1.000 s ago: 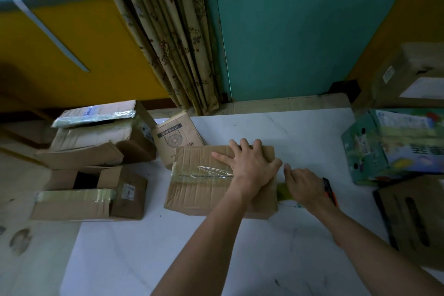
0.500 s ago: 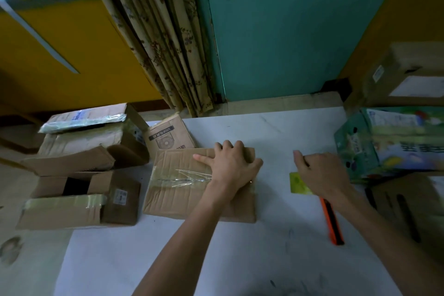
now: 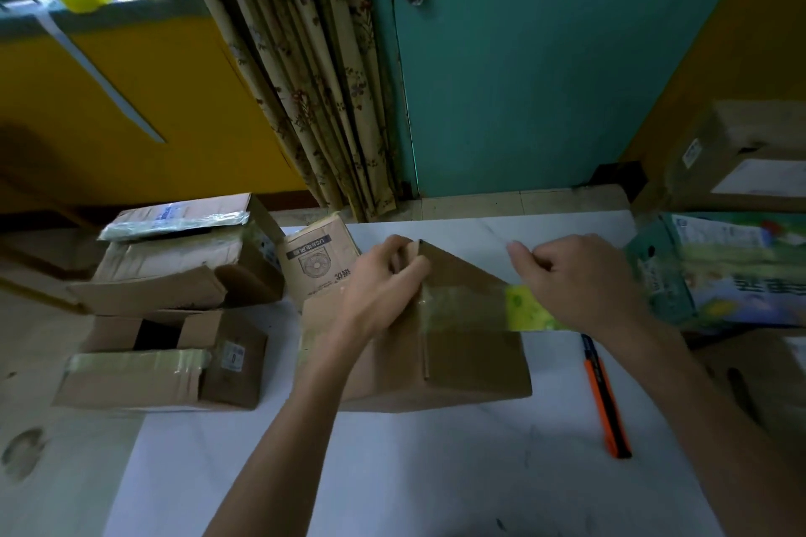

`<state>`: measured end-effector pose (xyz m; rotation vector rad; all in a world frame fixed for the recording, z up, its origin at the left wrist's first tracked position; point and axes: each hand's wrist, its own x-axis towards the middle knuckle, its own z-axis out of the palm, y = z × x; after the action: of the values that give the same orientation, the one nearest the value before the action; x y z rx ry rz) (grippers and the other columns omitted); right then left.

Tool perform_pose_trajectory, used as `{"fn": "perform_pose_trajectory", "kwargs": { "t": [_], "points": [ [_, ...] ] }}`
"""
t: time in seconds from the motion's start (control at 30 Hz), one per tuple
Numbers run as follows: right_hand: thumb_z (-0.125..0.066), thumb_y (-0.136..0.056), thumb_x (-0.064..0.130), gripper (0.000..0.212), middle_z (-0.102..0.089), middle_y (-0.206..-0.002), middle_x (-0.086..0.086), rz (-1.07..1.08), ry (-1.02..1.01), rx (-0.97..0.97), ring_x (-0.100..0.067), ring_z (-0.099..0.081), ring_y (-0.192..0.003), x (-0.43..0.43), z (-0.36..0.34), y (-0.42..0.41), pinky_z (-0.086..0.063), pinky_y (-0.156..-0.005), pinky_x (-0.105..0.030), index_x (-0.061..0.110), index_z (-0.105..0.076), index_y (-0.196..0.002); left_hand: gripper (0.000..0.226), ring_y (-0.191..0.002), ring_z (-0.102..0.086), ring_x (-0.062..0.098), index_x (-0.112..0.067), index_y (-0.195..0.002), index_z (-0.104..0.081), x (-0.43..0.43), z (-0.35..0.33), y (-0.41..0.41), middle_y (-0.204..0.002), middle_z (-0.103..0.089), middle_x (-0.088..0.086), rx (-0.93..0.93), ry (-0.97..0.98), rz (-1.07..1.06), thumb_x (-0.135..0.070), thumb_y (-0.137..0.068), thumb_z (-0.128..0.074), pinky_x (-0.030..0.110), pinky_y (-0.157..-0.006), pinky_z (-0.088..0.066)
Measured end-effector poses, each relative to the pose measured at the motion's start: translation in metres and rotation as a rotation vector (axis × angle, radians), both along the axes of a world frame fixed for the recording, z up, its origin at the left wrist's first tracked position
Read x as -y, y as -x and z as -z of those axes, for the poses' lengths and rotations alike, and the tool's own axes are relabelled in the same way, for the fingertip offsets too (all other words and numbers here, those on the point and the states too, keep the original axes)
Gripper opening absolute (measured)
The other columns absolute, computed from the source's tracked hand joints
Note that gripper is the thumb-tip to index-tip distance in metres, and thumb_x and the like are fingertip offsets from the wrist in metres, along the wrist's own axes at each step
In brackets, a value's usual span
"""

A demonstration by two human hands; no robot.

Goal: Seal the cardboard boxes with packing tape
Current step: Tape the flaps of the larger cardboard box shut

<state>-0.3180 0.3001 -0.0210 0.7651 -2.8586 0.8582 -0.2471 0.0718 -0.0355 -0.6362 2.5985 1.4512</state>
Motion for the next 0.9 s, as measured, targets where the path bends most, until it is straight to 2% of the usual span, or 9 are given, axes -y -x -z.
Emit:
{"fn": "perform_pose_trajectory", "kwargs": {
  "t": [0.13,0.2,0.3,0.4,0.47,0.57,0.67,0.77,0.9],
  "points": [
    [-0.052,-0.097,0.047,0.065,-0.027,-0.036,0.005,-0.15,-0.027,0.098,-0.011,-0.029,-0.035,0.03,-0.003,-0.011,-0.027,-0.046,-0.023,0.016,-0.039,-0.041,0.029,-0.094,-0.066,0.019,-0.035,-0.107,-0.064,0.028,-0.002,-0.017,-0.101,-0.067,0.0,-0.083,-0.13,-0.067,-0.047,-0.084,-0.051,0.047,-0.087,-0.056],
    [-0.054,-0.096,0.048,0.067,-0.023,-0.037,0.002,-0.196,0.014,0.169,-0.015,-0.028,-0.036,0.039,0.004,-0.015,-0.024,-0.045,-0.025,0.013,-0.036,-0.041,0.024,-0.092,-0.066,0.016,-0.034,-0.103,-0.066,0.043,0.0,-0.024,-0.097,-0.068,-0.002,-0.119,-0.166,-0.108,-0.043,-0.086,-0.051,0.04,-0.081,-0.056],
    [-0.059,-0.095,0.042,0.064,-0.022,-0.039,0.005,-0.25,0.204,0.344,-0.013,-0.024,-0.037,0.041,0.012,-0.018,-0.021,-0.045,-0.024,0.015,-0.036,-0.042,0.015,-0.085,-0.066,0.007,-0.03,-0.103,-0.067,0.055,0.004,-0.032,-0.094,-0.066,-0.002,-0.138,-0.218,-0.095,-0.032,-0.096,-0.054,0.023,-0.071,-0.05],
    [-0.058,-0.091,0.045,0.06,-0.026,-0.041,0.005,-0.268,0.38,0.518,-0.009,-0.024,-0.038,0.04,0.01,-0.026,-0.024,-0.044,-0.019,0.014,-0.039,-0.043,0.023,-0.081,-0.065,0.002,-0.025,-0.115,-0.067,0.067,0.004,-0.038,-0.1,-0.066,0.001,-0.164,-0.263,-0.109,-0.017,-0.104,-0.049,0.016,-0.068,-0.051],
    [-0.057,-0.089,0.046,0.056,-0.027,-0.042,0.005,-0.272,0.423,0.546,-0.009,-0.025,-0.038,0.042,0.008,-0.03,-0.024,-0.044,-0.018,0.017,-0.039,-0.044,0.027,-0.093,-0.068,0.008,-0.032,-0.124,-0.066,0.076,0.003,-0.041,-0.112,-0.067,0.002,-0.147,-0.31,-0.117,-0.027,-0.101,-0.052,0.021,-0.075,-0.053],
    [-0.061,-0.093,0.041,0.061,-0.028,-0.039,0.004,-0.26,0.38,0.413,-0.009,-0.027,-0.036,0.053,0.005,-0.029,-0.026,-0.043,-0.022,0.014,-0.041,-0.043,0.039,-0.108,-0.067,0.02,-0.037,-0.127,-0.066,0.084,0.003,-0.045,-0.121,-0.067,0.004,-0.132,-0.357,-0.134,-0.041,-0.09,-0.054,0.036,-0.09,-0.055],
    [-0.063,-0.093,0.042,0.064,-0.031,-0.037,-0.003,-0.234,0.336,0.289,-0.011,-0.029,-0.035,0.061,-0.007,-0.021,-0.029,-0.043,-0.029,0.008,-0.044,-0.042,0.036,-0.106,-0.067,0.02,-0.031,-0.128,-0.066,0.086,0.004,-0.047,-0.119,-0.068,0.007,-0.166,-0.391,-0.124,-0.036,-0.095,-0.052,0.031,-0.087,-0.055],
    [-0.066,-0.092,0.039,0.063,-0.028,-0.039,0.005,-0.272,0.357,0.235,-0.011,-0.027,-0.038,0.07,-0.017,-0.016,-0.026,-0.044,-0.026,0.011,-0.041,-0.042,0.032,-0.103,-0.065,0.021,-0.024,-0.131,-0.063,0.088,0.017,-0.049,-0.121,-0.064,0.011,-0.17,-0.413,-0.162,-0.026,-0.105,-0.045,0.025,-0.079,-0.055],
    [-0.067,-0.091,0.042,0.062,-0.032,-0.042,-0.003,-0.317,0.289,0.218,-0.012,-0.028,-0.041,0.091,-0.014,-0.023,-0.027,-0.046,-0.031,0.006,-0.044,-0.046,0.036,-0.117,-0.064,0.024,-0.032,-0.141,-0.053,0.085,0.049,-0.06,-0.139,-0.058,0.009,-0.042,-0.57,-0.245,-0.022,-0.108,-0.041,0.039,-0.094,-0.056]
  ]
}}
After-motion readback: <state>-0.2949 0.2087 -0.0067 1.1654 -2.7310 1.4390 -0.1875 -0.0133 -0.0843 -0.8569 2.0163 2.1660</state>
